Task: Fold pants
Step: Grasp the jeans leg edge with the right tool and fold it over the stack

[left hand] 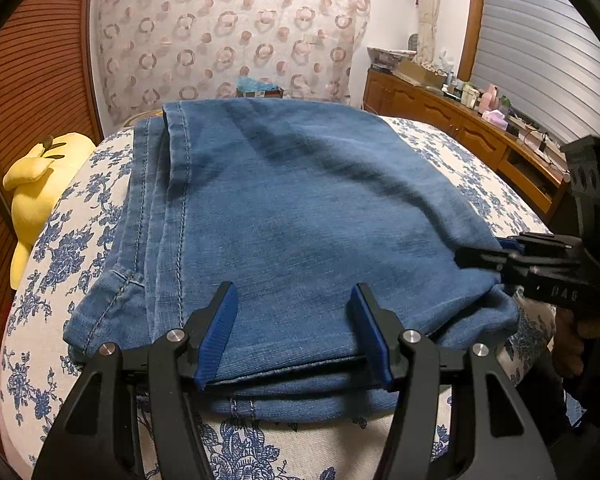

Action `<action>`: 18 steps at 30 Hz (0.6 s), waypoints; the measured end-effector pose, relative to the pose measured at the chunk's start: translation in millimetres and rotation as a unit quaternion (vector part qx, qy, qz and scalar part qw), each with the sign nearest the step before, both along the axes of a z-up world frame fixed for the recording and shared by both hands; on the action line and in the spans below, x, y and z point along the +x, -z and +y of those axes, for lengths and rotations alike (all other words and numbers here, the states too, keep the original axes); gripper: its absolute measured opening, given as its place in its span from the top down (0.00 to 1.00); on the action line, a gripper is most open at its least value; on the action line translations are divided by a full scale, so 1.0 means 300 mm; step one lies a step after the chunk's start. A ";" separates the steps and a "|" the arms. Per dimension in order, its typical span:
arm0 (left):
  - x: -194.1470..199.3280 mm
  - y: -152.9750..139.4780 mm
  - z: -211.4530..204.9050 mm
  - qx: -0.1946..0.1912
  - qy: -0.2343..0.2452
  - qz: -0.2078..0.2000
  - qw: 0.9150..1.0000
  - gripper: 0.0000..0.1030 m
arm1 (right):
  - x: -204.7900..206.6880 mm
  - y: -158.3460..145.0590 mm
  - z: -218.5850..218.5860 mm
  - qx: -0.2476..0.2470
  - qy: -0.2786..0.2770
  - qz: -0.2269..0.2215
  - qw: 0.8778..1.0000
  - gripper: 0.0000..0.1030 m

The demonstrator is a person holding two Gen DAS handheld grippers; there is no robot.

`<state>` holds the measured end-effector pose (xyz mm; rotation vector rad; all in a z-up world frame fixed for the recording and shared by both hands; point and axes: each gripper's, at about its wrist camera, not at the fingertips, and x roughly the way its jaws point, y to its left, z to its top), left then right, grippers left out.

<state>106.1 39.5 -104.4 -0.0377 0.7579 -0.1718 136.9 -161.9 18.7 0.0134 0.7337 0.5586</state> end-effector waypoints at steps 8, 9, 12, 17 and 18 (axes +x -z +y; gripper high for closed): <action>-0.005 -0.026 0.067 -0.002 -0.036 -0.003 0.999 0.42 | -0.021 -0.106 -0.016 0.046 -0.017 -0.033 0.998 0.88; -0.008 -0.026 0.084 -0.004 -0.043 -0.002 0.999 0.42 | -0.023 -0.120 -0.012 0.046 -0.022 -0.037 0.998 0.88; -0.018 -0.033 0.142 -0.004 -0.071 -0.002 0.997 0.42 | -0.028 -0.173 0.015 0.046 -0.038 -0.053 0.997 0.88; -0.057 -0.064 0.214 -0.004 -0.098 -0.014 0.995 0.42 | -0.032 -0.251 0.106 0.045 -0.075 -0.080 0.993 0.88; -0.063 -0.072 0.227 -0.004 -0.103 -0.017 0.995 0.42 | -0.032 -0.261 0.124 0.044 -0.083 -0.085 0.992 0.88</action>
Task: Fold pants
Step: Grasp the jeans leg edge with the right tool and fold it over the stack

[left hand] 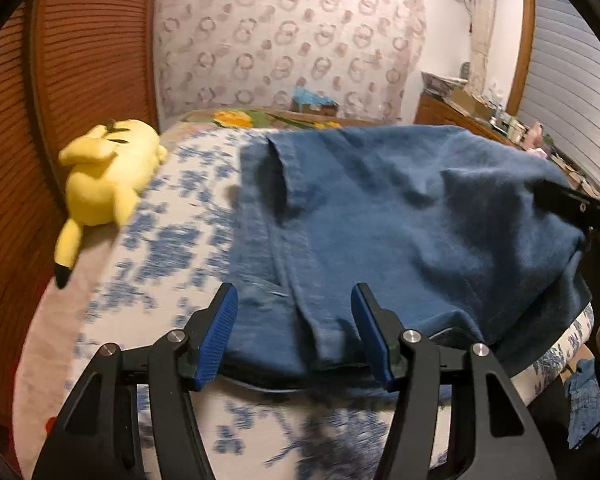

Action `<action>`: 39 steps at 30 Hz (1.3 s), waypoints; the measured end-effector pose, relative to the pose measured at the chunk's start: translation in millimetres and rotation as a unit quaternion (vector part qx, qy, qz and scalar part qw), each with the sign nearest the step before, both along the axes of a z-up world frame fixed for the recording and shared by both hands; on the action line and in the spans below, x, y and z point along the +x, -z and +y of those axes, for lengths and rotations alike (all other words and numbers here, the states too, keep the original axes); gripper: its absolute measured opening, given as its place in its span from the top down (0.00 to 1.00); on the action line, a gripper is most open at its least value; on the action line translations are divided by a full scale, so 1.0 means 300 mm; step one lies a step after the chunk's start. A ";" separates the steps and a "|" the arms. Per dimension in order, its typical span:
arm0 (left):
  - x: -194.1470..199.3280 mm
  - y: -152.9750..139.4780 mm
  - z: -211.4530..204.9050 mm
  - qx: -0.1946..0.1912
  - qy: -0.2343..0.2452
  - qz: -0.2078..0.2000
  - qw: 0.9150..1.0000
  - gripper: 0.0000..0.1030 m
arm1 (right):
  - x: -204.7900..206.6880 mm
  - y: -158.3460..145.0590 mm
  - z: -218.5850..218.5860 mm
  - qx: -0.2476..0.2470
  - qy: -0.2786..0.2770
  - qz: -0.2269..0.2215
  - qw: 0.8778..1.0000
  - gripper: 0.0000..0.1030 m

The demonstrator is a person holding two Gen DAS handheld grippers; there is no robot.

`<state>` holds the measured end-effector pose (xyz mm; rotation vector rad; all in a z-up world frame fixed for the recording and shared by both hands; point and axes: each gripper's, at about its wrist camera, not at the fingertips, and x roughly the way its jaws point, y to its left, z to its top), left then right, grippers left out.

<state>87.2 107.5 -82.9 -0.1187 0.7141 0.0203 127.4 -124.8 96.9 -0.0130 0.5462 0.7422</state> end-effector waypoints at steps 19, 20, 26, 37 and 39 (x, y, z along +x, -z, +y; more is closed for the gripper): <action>-0.163 -0.091 0.298 -0.008 -0.102 -0.041 0.994 0.42 | 0.154 0.104 0.474 -0.037 -0.149 0.018 0.988 0.90; -0.166 -0.088 0.305 -0.008 -0.104 -0.040 0.994 0.42 | 0.162 0.131 0.495 -0.045 -0.156 0.025 0.986 0.90; -0.173 -0.077 0.315 -0.011 -0.107 -0.037 0.994 0.42 | 0.214 0.231 0.540 -0.067 -0.171 0.057 0.981 0.90; -0.159 -0.112 0.278 -0.011 -0.090 -0.048 0.995 0.42 | 0.239 0.082 0.414 -0.030 -0.123 0.007 0.992 0.63; -0.151 -0.123 0.261 -0.014 -0.082 -0.052 0.995 0.42 | 0.249 0.066 0.387 -0.034 -0.105 -0.013 0.994 0.61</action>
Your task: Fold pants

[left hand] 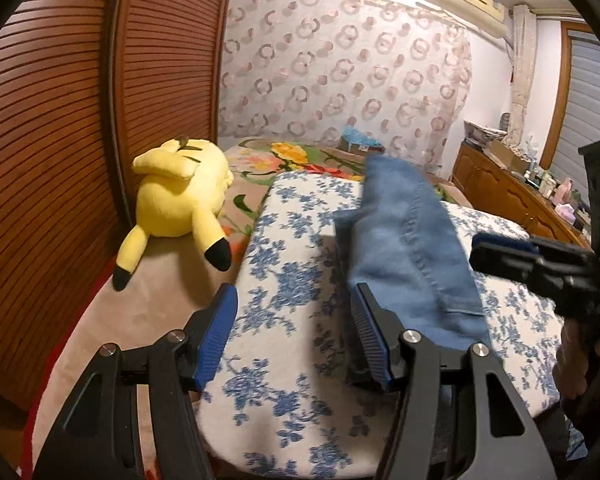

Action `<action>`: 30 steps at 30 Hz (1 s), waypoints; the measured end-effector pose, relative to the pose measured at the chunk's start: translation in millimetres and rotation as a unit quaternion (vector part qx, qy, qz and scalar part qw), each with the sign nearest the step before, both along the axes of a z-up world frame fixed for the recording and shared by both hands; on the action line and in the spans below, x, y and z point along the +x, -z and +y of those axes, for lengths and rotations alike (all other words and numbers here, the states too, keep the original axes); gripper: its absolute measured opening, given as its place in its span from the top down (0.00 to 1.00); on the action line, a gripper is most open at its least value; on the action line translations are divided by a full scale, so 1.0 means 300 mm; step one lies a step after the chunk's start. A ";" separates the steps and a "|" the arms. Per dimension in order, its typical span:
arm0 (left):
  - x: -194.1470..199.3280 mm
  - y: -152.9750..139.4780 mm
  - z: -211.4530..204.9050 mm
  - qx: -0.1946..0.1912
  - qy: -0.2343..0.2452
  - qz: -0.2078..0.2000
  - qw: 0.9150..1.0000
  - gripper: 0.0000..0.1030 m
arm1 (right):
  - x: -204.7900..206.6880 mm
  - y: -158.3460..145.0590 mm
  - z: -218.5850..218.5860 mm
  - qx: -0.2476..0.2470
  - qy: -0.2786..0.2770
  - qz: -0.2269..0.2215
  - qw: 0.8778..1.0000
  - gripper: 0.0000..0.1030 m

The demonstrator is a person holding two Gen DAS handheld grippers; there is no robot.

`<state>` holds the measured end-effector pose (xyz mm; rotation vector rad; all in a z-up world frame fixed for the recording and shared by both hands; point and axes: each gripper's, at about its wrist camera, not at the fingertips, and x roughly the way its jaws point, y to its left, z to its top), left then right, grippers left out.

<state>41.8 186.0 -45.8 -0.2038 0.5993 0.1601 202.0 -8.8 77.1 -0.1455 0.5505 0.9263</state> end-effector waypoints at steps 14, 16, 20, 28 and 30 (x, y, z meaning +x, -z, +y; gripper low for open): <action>0.075 0.014 -0.149 0.006 0.077 0.016 0.997 0.42 | 0.206 0.089 0.033 -0.042 0.063 0.041 0.996 0.59; 0.082 0.032 -0.153 0.009 0.077 0.025 0.997 0.42 | 0.209 0.064 0.034 -0.039 0.073 0.037 0.996 0.59; 0.081 0.078 -0.138 0.007 0.068 0.041 0.997 0.42 | 0.248 0.067 0.063 -0.040 0.080 0.037 0.995 0.58; 0.092 0.169 -0.117 0.004 0.059 0.070 0.996 0.42 | 0.379 0.129 0.107 -0.054 0.092 0.053 0.993 0.46; 0.092 0.181 -0.112 0.000 0.058 0.071 0.996 0.41 | 0.395 0.144 0.124 -0.062 0.094 0.053 0.992 0.37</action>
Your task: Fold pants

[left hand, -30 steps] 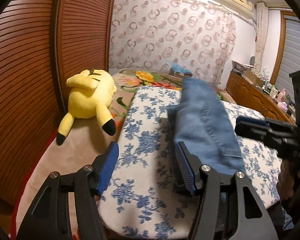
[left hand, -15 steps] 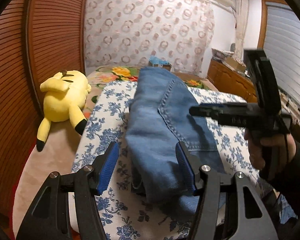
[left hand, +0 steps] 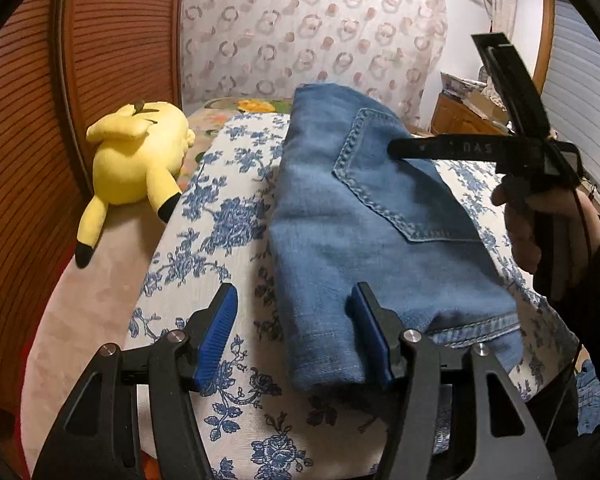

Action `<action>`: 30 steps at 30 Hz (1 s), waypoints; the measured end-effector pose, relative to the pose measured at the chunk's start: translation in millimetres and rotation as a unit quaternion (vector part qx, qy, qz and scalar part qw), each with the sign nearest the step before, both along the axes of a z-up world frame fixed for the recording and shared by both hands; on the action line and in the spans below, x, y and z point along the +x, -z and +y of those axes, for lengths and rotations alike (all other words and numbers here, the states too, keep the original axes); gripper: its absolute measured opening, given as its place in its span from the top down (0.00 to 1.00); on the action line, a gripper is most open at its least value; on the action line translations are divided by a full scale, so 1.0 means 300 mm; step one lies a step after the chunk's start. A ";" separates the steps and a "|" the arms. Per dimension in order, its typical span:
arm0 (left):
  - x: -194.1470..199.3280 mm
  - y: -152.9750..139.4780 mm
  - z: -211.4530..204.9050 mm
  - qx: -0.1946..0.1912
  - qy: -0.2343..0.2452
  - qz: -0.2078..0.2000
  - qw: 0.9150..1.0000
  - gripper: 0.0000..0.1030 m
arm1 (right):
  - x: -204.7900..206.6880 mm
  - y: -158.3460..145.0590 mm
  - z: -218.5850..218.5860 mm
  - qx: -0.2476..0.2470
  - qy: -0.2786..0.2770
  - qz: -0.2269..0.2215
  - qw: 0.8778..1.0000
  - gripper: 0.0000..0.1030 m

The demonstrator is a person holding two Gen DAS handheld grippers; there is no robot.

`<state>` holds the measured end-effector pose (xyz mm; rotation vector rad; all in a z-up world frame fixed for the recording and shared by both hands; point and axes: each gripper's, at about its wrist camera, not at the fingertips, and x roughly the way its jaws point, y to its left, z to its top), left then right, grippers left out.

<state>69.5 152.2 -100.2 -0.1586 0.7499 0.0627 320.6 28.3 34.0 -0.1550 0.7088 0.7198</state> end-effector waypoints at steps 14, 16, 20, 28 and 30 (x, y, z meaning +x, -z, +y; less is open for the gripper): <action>-0.001 0.018 0.016 -0.010 0.002 -0.001 1.000 0.40 | 0.074 0.069 -0.011 0.041 0.003 0.068 0.997 0.21; 0.001 0.016 0.019 -0.010 0.001 -0.001 1.000 0.40 | 0.073 0.076 -0.011 0.041 -0.005 0.073 0.996 0.21; 0.012 0.010 0.022 -0.017 0.004 0.006 1.000 0.40 | 0.069 0.086 -0.005 0.042 -0.024 0.084 0.995 0.21; 0.028 0.005 0.004 -0.022 0.020 0.009 1.000 0.54 | 0.069 0.093 0.007 0.045 -0.044 0.095 0.994 0.30; 0.030 0.005 -0.002 -0.024 0.020 0.009 0.999 0.56 | 0.073 0.090 0.007 0.046 -0.045 0.096 0.993 0.35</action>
